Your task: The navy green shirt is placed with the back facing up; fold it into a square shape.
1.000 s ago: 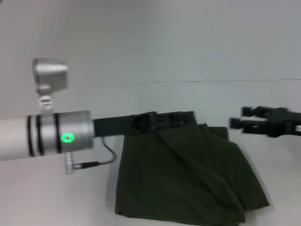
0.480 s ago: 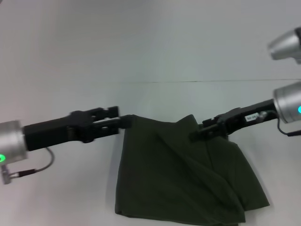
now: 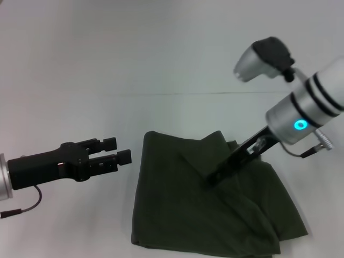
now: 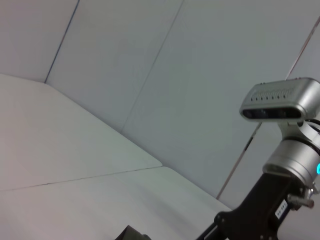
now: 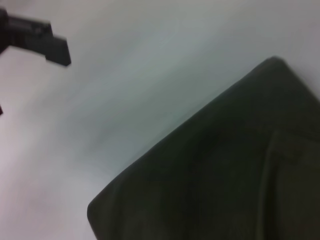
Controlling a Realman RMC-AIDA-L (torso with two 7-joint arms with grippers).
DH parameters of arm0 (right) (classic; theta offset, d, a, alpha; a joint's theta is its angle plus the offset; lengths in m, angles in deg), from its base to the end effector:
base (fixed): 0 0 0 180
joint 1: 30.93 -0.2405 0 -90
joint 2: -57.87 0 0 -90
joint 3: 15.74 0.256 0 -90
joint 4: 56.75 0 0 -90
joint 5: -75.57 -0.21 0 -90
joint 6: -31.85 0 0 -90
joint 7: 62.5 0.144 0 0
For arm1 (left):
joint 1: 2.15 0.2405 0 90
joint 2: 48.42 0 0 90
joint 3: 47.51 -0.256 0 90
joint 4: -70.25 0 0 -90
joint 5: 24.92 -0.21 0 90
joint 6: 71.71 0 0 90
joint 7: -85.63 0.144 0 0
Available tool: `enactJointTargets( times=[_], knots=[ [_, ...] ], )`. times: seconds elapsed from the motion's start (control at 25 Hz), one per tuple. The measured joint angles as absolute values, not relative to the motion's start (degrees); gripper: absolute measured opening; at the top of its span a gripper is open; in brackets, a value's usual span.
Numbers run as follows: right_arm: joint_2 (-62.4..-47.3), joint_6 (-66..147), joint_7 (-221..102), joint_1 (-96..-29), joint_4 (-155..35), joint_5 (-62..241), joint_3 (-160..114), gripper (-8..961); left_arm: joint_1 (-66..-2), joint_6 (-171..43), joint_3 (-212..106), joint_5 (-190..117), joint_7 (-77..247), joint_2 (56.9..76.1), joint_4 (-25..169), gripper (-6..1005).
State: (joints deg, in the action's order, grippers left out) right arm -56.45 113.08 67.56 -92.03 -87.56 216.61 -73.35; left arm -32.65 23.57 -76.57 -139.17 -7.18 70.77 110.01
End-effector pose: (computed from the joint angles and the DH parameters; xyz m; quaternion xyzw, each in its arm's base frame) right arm 0.1534 0.4186 -0.0276 -0.9295 0.3538 -0.0883 0.0553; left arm -0.2597 0.3310 0.0296 -0.8829 -0.3192 -0.3217 0.1228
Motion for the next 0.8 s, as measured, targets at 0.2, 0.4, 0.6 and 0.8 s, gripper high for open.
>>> enactJointTargets(
  times=[0.2, 0.4, 0.6, 0.8],
  knots=[
    [-57.94, 109.8, 68.8, -92.5, -87.5, 217.8, -76.3, 816, -32.3, 24.0, -76.3, -138.8, -7.2, 70.94, 110.0, 761],
    [-59.30, 106.6, 69.0, -92.6, -87.2, 218.5, -77.7, 779, -32.2, 24.0, -76.3, -138.8, -7.1, 71.04, 109.7, 762],
    [-60.75, 103.4, 69.2, -92.6, -87.2, 221.8, -77.8, 688, -32.1, 24.1, -76.3, -138.7, -7.1, 71.04, 109.6, 762],
    [-61.08, 102.7, 69.4, -92.7, -87.2, 222.8, -77.9, 596, -32.1, 24.2, -76.2, -138.5, -7.2, 71.11, 109.6, 762]
  ],
)
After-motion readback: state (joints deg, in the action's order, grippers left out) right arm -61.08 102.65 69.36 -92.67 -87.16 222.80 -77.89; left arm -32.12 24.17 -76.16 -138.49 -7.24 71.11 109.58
